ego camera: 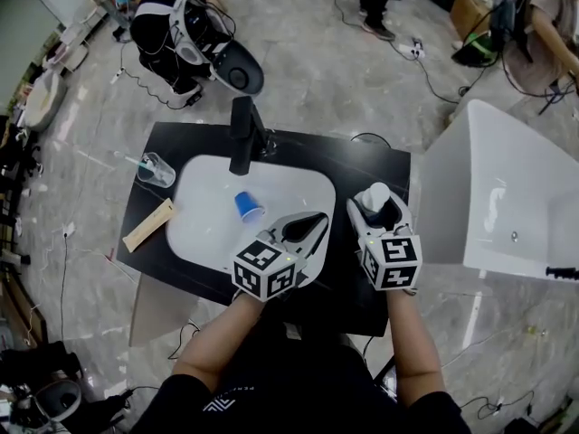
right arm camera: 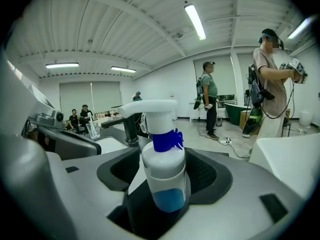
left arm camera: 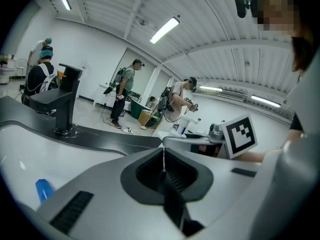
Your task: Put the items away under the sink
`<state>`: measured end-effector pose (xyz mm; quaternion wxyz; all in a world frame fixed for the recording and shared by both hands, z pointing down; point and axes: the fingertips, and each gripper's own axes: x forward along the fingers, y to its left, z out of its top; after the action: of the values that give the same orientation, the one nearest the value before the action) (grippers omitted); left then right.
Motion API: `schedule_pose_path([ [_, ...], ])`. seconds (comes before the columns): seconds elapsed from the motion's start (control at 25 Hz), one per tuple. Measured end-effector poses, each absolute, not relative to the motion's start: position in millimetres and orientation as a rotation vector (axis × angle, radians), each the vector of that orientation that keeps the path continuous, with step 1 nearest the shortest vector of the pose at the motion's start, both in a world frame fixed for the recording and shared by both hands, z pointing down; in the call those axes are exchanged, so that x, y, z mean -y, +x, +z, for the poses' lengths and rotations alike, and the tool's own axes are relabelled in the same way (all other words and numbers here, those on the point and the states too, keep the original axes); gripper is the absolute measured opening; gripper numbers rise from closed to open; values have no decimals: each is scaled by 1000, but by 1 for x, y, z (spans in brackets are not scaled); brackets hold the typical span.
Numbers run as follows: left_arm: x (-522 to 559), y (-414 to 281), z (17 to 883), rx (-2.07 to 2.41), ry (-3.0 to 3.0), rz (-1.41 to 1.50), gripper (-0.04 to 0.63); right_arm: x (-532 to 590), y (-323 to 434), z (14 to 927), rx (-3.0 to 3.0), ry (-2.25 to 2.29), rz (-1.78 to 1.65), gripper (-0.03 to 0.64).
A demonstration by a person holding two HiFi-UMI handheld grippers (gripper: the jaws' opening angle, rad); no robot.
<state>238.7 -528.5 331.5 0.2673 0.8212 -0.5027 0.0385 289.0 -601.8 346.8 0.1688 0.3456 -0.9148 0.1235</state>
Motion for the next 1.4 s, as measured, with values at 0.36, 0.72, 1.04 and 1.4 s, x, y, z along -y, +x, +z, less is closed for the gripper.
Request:
schedule_pose_path([
  [0.36,524,226,336,1385,2183,97,14,609,286,352,2577,988,292,253],
  [0.72,509,210,342,1422,2143,92,14,595,283,351,2583,948,267,249],
  [1.04,480,189,340,1495,2080,29,14,558,259,344,2626,824,264,247],
  [1.4,438,138,329,1651,2004,-56,14,519,204,332,2680,663,185,247],
])
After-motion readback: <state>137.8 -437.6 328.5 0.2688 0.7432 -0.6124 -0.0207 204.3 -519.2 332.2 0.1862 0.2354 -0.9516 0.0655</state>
